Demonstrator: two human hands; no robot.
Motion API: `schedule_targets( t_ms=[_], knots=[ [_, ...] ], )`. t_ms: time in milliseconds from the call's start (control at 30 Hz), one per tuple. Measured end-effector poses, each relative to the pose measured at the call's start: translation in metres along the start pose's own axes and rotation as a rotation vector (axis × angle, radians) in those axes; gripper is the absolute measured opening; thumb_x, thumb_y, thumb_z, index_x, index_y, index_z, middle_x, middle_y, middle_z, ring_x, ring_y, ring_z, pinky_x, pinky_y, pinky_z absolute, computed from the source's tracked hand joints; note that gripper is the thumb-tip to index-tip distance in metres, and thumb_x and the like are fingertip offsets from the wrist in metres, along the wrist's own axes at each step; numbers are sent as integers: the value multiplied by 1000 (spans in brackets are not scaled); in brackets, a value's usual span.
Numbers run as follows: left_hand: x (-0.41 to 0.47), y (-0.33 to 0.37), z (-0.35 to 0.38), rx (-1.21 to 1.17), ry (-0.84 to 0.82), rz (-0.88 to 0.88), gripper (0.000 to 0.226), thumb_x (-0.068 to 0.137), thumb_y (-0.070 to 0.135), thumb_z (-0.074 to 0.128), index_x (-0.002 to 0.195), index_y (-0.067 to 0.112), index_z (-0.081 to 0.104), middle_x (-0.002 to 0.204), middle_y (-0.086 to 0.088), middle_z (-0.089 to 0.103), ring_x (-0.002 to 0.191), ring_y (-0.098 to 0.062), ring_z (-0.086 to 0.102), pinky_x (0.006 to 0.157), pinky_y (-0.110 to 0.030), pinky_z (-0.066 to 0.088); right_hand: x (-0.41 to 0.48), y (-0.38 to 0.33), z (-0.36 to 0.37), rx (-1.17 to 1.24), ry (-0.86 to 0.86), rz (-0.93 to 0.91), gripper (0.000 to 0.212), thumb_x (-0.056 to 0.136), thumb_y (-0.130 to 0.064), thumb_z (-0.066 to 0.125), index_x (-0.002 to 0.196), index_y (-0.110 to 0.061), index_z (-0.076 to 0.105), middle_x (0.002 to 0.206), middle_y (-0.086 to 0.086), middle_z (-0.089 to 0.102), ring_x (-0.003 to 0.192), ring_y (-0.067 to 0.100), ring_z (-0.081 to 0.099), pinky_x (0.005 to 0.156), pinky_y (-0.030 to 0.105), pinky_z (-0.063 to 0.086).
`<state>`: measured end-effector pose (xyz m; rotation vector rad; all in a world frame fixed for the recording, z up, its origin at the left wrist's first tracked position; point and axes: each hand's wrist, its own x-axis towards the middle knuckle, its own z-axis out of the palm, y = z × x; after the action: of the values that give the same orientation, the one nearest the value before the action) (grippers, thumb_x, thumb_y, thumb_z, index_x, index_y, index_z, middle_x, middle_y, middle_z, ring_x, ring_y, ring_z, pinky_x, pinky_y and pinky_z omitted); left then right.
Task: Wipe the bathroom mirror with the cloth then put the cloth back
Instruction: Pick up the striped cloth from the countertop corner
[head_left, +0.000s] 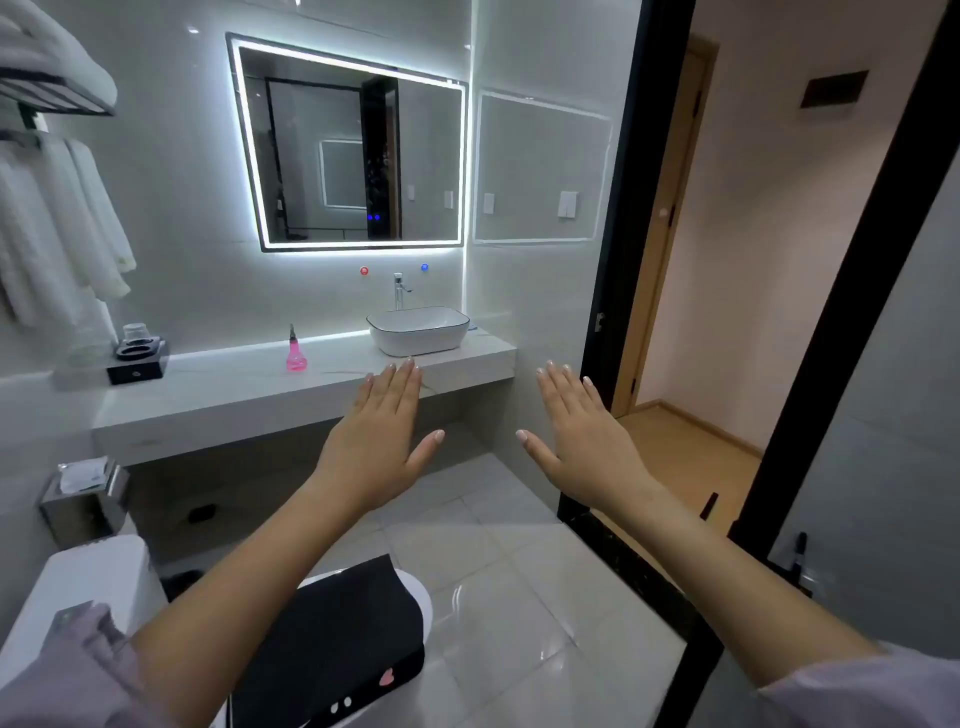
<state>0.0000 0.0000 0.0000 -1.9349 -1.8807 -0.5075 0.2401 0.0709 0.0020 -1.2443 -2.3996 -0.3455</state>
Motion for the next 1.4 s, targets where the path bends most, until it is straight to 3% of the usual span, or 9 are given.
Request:
schedule_targets(
  t_ms=[200,467,600,833,1200,1400],
  knots=[
    [3,6,11,22,34,14,75,94,56,23,150,13,-1,159,-5,-3,140,-15,-17,106,-26,-21,2,7,3,-1,-16,-1,75,98,-56,23,153,-13,-4,161,5,-6,148,17,-10,117,29,-10],
    [30,-7,28,27,44,27,76,93,57,19,150,13,-3,159,-5,-4,145,-18,-9,110,-29,-18,28,17,23,-15,-14,-8,74,98,-56,23,153,-13,-2,162,6,-6,148,18,-10,114,28,-13],
    [51,-19,46,17,43,38,75,94,57,20,150,14,-4,159,-4,-6,140,-15,-18,106,-27,-22,53,22,44,-15,-9,-3,74,98,-57,23,153,-14,-2,162,6,-5,148,18,-10,113,27,-14],
    [117,-63,100,12,57,52,75,94,56,18,150,11,-4,159,-6,-4,146,-19,-6,114,-30,-12,125,29,99,5,-27,14,74,99,-54,26,154,-12,-1,162,6,-5,148,19,-10,115,29,-12],
    [246,-143,174,23,22,21,74,96,54,23,150,12,-4,159,-5,-5,146,-19,-9,109,-27,-18,261,37,175,33,-48,79,74,100,-53,25,153,-11,-4,161,7,-7,148,20,-12,119,34,-11],
    [285,-157,210,29,-22,64,74,96,53,22,150,10,-4,159,-7,-5,146,-20,-6,113,-29,-14,302,55,209,44,-65,67,74,100,-52,25,153,-10,-5,161,7,-7,148,20,-12,118,34,-12]
  ],
)
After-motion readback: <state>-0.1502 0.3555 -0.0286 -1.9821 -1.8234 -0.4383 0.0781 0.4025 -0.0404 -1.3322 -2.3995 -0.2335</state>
